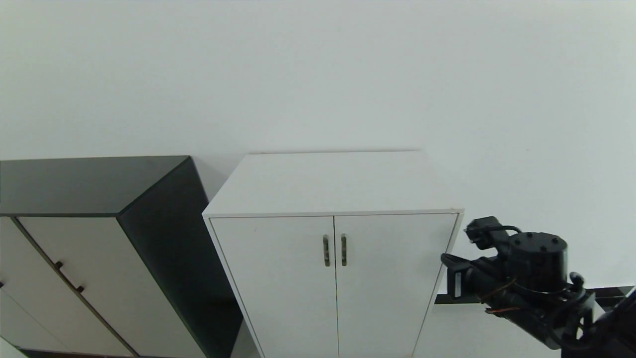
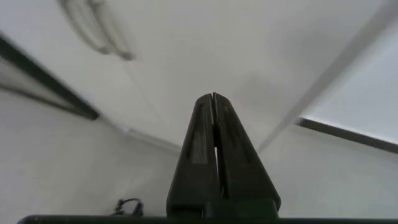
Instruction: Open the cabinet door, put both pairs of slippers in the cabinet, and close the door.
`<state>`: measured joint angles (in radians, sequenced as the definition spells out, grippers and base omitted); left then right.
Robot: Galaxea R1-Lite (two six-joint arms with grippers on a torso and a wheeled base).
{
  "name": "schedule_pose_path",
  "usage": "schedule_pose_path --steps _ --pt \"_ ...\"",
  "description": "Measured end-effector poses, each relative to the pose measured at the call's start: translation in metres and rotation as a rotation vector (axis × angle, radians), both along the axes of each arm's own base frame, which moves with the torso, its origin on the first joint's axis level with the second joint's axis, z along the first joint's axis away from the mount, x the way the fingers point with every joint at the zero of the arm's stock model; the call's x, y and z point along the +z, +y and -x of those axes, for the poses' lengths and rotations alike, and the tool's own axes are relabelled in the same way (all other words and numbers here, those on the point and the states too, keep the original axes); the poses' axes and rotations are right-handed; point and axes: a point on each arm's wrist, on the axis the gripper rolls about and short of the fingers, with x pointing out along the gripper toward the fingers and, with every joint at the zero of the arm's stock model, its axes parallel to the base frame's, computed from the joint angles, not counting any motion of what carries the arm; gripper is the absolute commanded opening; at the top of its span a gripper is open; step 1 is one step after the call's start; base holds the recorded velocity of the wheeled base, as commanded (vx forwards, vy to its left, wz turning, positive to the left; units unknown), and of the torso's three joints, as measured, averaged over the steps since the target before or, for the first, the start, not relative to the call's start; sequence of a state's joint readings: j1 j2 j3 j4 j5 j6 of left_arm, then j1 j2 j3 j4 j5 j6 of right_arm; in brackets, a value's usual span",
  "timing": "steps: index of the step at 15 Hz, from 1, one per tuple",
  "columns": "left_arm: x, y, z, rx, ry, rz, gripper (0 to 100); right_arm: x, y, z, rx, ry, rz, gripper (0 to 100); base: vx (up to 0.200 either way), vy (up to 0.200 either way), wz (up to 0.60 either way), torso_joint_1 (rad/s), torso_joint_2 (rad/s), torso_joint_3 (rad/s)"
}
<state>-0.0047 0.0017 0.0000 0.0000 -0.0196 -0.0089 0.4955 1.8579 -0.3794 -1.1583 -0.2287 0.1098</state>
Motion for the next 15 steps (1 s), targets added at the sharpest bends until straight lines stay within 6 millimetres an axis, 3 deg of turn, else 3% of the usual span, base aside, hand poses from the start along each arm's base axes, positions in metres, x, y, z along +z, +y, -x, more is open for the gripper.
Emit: schedule_pose_path --steps 2,5,12,15 --pt "0.0 0.0 0.0 0.0 0.0 0.0 0 0.0 -0.024 0.009 -0.13 -0.022 0.017 0 0.0 0.0 0.0 0.0 0.0 0.0" --pt "0.0 0.0 0.0 0.0 0.0 0.0 0 -0.005 -0.054 0.039 -0.217 0.004 0.04 0 0.0 0.0 0.0 0.0 0.0 0.0" --pt "0.0 0.0 0.0 0.0 0.0 0.001 0 0.011 -0.084 0.105 -0.28 0.043 0.098 0 0.0 0.0 0.0 0.0 0.0 0.0" --pt "0.0 0.0 0.0 0.0 0.0 0.001 0 0.016 -0.099 0.146 -0.263 0.072 0.138 0 0.0 0.0 0.0 0.0 0.0 0.0"
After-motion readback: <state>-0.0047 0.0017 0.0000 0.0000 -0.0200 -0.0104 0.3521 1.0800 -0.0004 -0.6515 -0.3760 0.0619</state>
